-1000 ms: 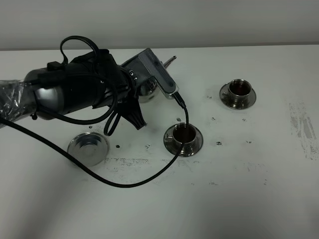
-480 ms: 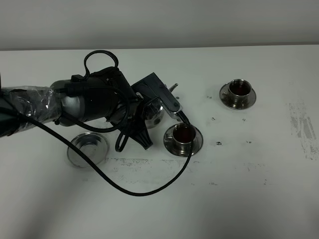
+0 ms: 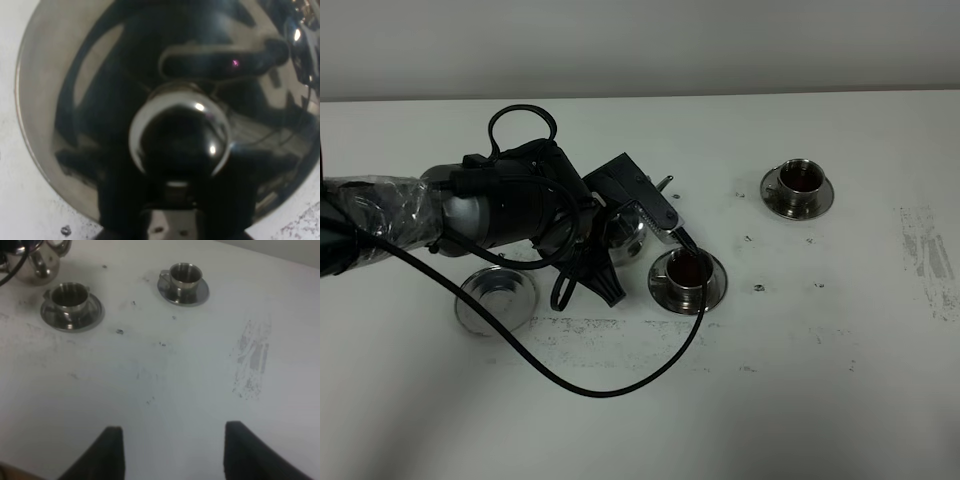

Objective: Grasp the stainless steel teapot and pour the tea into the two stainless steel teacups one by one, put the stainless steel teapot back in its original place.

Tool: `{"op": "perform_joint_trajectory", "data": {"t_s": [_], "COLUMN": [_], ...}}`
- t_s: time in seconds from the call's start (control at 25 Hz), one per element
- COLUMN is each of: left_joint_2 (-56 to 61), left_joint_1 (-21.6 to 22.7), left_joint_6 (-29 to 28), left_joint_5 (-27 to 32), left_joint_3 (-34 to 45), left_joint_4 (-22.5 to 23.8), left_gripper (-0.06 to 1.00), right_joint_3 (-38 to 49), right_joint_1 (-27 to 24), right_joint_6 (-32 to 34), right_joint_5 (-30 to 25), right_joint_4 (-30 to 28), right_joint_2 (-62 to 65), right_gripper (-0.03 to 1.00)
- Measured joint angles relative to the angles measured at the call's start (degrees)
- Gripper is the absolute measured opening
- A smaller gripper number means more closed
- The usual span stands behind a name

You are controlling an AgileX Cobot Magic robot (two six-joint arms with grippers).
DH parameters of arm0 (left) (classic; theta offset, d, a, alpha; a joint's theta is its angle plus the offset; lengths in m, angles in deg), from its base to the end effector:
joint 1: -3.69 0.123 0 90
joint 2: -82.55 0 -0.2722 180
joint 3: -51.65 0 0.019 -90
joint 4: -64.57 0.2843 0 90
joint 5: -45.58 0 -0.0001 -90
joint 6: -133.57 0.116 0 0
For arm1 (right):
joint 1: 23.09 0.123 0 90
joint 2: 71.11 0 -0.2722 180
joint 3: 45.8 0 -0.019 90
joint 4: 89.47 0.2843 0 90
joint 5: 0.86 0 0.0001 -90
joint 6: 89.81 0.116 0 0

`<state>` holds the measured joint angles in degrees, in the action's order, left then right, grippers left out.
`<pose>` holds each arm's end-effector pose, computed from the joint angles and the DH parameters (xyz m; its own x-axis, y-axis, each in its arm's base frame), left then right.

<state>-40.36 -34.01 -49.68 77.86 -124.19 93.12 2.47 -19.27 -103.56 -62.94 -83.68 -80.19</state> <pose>0.3596 -0.2404 0.0927 -0.4869 0.8233 -0.2918 0.7387 0.5664 0.3654 0.0602 0.0144 0.2787 -0.4519 -0.2212 -0.8642 -0.2347 0.9641 -0.1240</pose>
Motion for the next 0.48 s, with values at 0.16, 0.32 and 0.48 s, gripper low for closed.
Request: {"op": "perform_joint_trajectory", "data": {"t_s": [0.16,0.32,0.48], "left_joint_2": [2.5,6.8,10.6], "left_joint_1": [0.0,0.4,1.4], "left_joint_6": [-0.1,-0.7,-1.2], "left_joint_5": [2.6,4.6,4.8], "left_joint_3": [0.0,0.0,2.4], "left_joint_4": [0.0,-0.4,-1.1], "left_gripper": [0.17,0.17,0.17], "right_joint_3": [0.0,0.0,0.0], "right_joint_1": [0.0,0.0,0.0], "right_joint_6": [0.0,0.0,0.0], "right_joint_5": [0.0,0.0,0.0], "right_joint_4": [0.0,0.0,0.0], "right_joint_2": [0.0,0.0,0.0], "right_gripper": [0.43,0.43,0.43]}}
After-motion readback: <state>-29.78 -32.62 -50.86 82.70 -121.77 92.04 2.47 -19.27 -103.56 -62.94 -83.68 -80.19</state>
